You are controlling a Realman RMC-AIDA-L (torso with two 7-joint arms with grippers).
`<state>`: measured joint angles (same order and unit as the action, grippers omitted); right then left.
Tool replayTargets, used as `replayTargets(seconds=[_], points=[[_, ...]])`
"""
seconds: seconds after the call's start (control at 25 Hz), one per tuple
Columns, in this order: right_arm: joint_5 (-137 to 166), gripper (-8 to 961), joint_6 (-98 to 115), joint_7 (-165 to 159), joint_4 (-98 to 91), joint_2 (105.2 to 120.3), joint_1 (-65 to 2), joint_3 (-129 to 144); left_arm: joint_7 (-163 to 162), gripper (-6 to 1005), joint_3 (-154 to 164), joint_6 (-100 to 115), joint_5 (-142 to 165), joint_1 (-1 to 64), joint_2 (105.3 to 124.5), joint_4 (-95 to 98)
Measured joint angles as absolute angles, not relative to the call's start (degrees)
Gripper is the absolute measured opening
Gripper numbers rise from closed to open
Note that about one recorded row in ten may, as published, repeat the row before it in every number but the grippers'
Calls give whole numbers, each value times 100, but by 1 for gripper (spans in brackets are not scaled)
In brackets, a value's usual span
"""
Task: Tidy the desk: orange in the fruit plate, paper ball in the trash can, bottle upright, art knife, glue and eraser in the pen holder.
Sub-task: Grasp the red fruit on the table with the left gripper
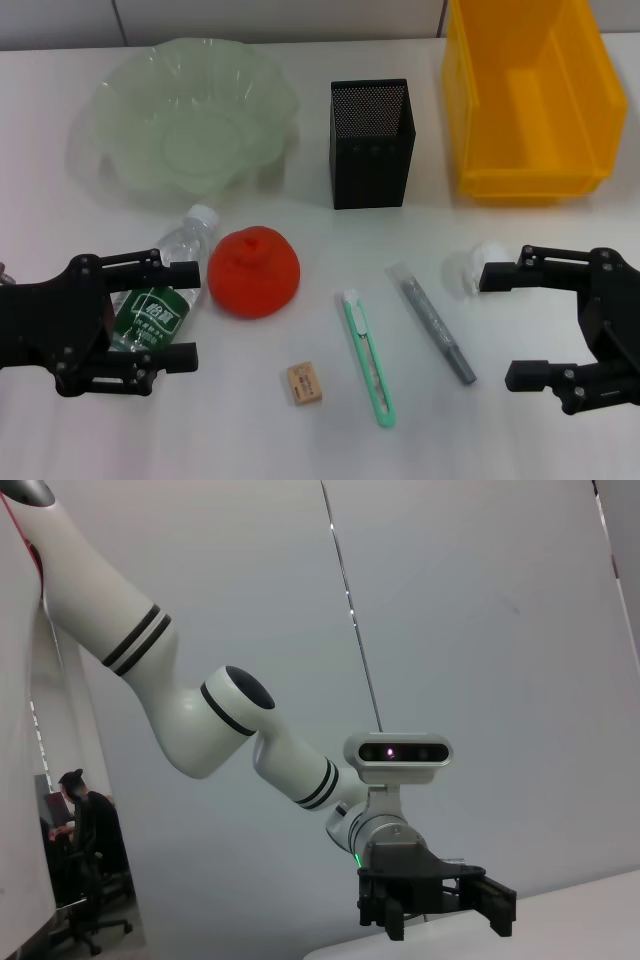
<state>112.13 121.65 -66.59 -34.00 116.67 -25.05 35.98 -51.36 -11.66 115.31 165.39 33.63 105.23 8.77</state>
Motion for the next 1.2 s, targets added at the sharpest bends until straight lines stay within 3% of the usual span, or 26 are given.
replayTargets(seconds=[0.28,0.48,0.68,0.8,1.2], points=[[11196,820,12066,-6656,-3371,11685,-2528,3585,-5331,799,-1061,11531,16537,3475,10546,1032],[11189,816,11836,-6638,-3349,11692,-2497,3575,-5819,791,-1055,11528,16452,3681,10701,1458],[11183,811,11348,-6460,-3167,11690,-2382,3369,-7099,783,-711,11465,16165,4560,11231,2787],[11180,808,11062,-6446,-3029,11683,-2256,3127,-7729,778,106,11034,16129,5199,11835,4126],[11179,798,10822,-6436,-3015,11685,-1930,2923,-8275,762,2755,9491,14982,5127,11883,3990]])
